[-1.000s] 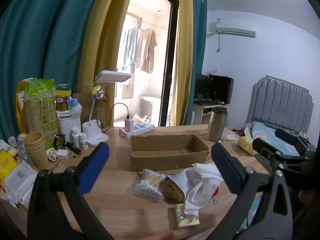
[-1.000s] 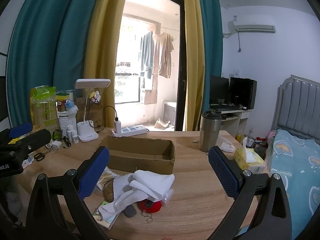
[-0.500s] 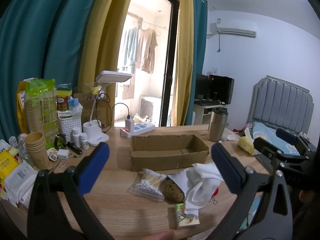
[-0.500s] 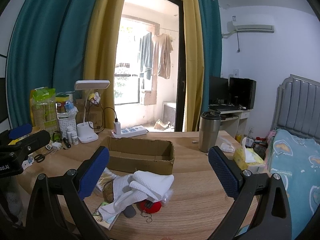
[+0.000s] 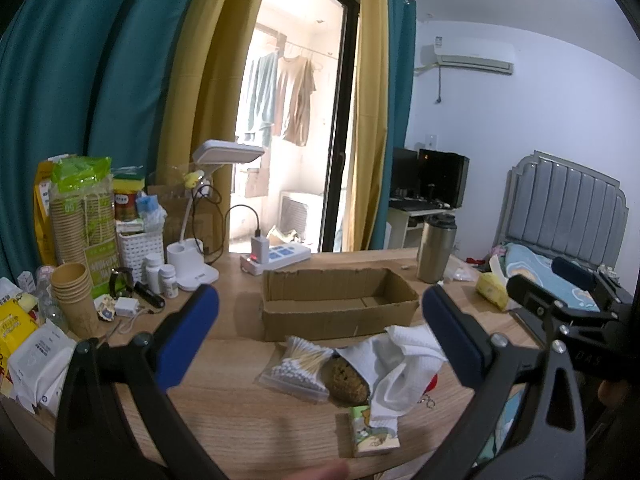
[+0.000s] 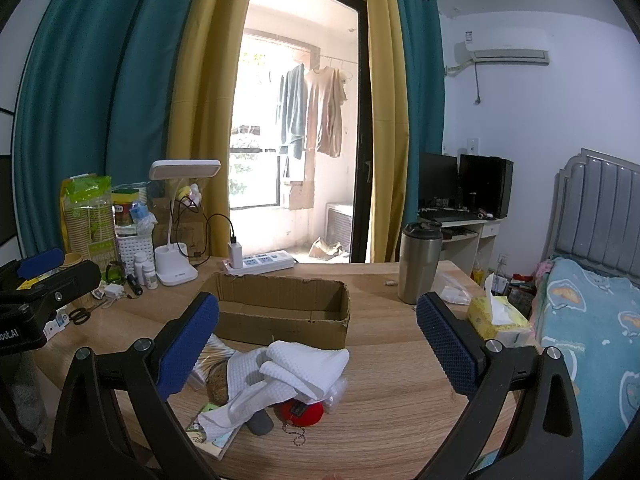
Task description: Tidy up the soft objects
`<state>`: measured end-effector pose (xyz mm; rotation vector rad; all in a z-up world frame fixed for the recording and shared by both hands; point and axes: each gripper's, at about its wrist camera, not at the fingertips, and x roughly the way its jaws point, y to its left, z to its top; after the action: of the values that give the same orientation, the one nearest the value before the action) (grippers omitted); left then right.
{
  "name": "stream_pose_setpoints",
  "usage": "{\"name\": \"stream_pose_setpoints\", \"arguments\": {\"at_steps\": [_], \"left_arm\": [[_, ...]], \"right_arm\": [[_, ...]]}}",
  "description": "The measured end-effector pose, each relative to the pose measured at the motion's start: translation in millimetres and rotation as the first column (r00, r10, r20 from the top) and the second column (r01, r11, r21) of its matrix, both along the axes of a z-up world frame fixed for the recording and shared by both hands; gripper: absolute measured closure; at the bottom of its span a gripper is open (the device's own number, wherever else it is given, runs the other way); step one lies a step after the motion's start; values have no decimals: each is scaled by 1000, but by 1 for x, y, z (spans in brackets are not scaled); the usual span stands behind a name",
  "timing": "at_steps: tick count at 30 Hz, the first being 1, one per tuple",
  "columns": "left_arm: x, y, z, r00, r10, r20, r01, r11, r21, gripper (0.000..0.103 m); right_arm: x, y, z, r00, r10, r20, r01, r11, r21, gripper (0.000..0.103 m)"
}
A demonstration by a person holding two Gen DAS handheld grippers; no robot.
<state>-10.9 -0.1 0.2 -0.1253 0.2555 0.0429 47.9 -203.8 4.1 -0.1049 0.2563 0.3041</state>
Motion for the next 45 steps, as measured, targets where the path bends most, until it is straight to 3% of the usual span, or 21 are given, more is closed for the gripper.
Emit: {"name": "stream_pose_setpoints", "arguments": {"at_steps": [22, 31, 37, 45], "left_arm": [[0, 1, 0, 1000, 1, -2, -1, 1000, -2, 0], [2, 4, -17, 1000, 2, -30, -2, 1000, -5, 0], [19, 5, -27, 996, 1, -85, -3, 1000, -19, 0], [45, 9, -52, 982, 2, -190, -13, 998, -56, 0]], "right_arm": [[0, 0, -1, 1000, 0, 0, 0, 1000, -1, 1], [6, 3, -7, 1000, 9, -26, -9, 1000, -6, 1], [19, 5, -18, 998, 11, -62, -11, 1000, -6, 1], [45, 16, -47, 983, 48, -175, -54, 998, -31, 3]]}}
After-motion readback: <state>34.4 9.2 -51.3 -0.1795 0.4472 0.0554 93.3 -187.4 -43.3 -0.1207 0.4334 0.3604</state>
